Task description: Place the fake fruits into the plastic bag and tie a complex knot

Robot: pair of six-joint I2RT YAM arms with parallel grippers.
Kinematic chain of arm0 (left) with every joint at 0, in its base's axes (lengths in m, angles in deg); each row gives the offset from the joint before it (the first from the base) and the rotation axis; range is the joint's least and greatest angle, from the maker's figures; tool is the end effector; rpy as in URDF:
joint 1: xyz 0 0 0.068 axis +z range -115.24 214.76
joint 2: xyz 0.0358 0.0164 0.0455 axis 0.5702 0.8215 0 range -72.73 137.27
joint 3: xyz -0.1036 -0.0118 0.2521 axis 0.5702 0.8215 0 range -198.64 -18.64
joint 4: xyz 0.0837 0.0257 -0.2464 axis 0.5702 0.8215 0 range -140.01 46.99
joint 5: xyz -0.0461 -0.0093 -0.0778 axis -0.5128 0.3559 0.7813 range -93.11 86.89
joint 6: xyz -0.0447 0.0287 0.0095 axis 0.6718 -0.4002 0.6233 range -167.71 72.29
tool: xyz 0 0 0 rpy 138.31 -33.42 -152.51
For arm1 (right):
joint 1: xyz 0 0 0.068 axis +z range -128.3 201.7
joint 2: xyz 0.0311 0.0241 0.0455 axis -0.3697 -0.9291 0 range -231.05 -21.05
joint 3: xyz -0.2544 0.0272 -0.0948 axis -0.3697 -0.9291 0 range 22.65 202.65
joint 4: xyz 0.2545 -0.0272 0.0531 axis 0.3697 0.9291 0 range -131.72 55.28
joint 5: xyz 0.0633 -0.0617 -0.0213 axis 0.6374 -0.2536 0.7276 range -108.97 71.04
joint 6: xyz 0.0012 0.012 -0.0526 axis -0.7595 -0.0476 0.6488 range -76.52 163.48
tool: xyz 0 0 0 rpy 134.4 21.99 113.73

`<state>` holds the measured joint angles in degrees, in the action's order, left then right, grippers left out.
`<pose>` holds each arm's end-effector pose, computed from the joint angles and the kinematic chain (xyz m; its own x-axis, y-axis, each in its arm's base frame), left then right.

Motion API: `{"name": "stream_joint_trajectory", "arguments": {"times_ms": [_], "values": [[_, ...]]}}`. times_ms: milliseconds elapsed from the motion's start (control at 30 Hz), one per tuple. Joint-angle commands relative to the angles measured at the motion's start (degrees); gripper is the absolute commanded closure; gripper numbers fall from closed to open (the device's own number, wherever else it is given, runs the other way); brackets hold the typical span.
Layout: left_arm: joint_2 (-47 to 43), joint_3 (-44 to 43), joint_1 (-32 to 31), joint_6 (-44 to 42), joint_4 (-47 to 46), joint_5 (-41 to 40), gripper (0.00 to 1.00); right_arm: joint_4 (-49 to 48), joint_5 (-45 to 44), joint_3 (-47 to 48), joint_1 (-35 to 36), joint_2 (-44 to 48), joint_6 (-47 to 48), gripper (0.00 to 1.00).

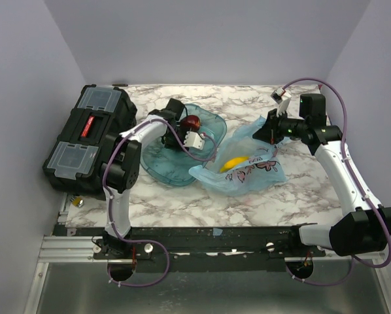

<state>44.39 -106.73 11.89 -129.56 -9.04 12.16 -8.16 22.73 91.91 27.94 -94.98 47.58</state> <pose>0.3840 -0.1721 0.1802 0.3306 0.8970 -0.2935 0.9220 -0.2405 0.3035 0.2707 0.0535 0.3448 -0.5706 -0.1162 -0.8129 -0.6431 0.6788 0.3544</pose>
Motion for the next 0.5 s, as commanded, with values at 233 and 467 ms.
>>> {"name": "stream_joint_trajectory", "arguments": {"times_ms": [233,467], "values": [[-16.7,-11.4,0.7,29.6,9.9,36.2,0.7,-0.4,2.2,1.4,-0.4,-0.8,-0.5,0.99],[-28.5,4.0,-9.3,45.1,-16.0,39.6,0.69,-1.1,3.0,1.8,-0.4,-1.0,-1.4,0.99]]}}
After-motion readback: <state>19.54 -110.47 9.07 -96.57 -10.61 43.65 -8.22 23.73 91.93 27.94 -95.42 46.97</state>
